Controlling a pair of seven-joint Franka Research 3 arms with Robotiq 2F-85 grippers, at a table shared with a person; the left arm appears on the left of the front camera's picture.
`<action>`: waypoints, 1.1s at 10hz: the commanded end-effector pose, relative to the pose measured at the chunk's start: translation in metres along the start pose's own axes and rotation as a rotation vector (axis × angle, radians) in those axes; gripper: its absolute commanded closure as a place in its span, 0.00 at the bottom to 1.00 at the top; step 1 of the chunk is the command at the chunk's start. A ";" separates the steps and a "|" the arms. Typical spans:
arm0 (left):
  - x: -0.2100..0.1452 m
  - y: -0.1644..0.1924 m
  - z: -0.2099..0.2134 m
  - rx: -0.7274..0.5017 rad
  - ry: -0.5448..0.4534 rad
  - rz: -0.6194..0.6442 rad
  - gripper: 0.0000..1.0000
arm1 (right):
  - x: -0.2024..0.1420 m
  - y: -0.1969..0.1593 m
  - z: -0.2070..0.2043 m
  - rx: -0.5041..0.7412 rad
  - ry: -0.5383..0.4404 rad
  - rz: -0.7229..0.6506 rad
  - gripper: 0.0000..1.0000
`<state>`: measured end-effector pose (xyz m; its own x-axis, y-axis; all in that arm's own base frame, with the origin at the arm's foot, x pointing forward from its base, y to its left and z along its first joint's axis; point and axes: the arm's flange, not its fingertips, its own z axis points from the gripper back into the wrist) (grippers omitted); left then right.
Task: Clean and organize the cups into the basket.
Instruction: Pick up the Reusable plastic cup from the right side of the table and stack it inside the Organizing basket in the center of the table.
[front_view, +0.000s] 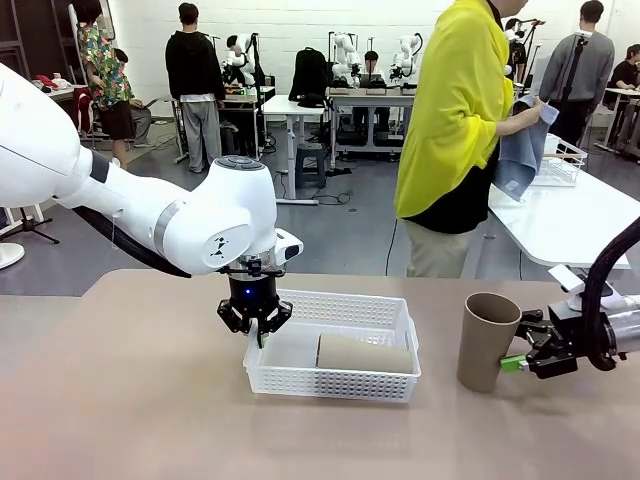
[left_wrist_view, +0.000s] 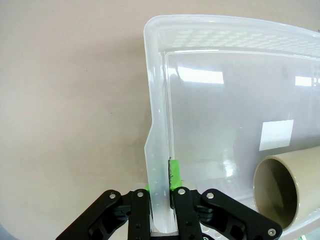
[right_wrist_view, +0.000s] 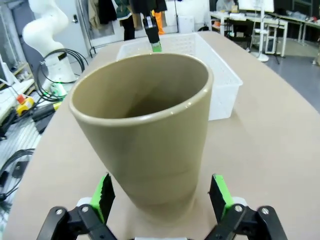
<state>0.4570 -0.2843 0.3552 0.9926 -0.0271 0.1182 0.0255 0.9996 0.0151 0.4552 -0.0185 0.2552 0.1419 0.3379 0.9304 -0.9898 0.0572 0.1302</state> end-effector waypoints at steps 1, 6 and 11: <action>0.000 0.000 0.001 0.003 -0.001 -0.001 1.00 | 0.003 -0.009 -0.011 -0.003 -0.017 -0.023 0.00; 0.000 0.000 0.001 0.003 -0.001 -0.001 1.00 | 0.003 -0.010 -0.027 0.037 -0.003 -0.005 0.57; 0.000 0.000 0.001 0.003 -0.001 -0.001 1.00 | 0.004 -0.009 -0.026 0.029 -0.009 0.006 0.77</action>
<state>0.4570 -0.2843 0.3552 0.9926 -0.0271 0.1182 0.0255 0.9996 0.0151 0.4602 0.0031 0.2492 0.1383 0.3424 0.9293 -0.9896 0.0106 0.1434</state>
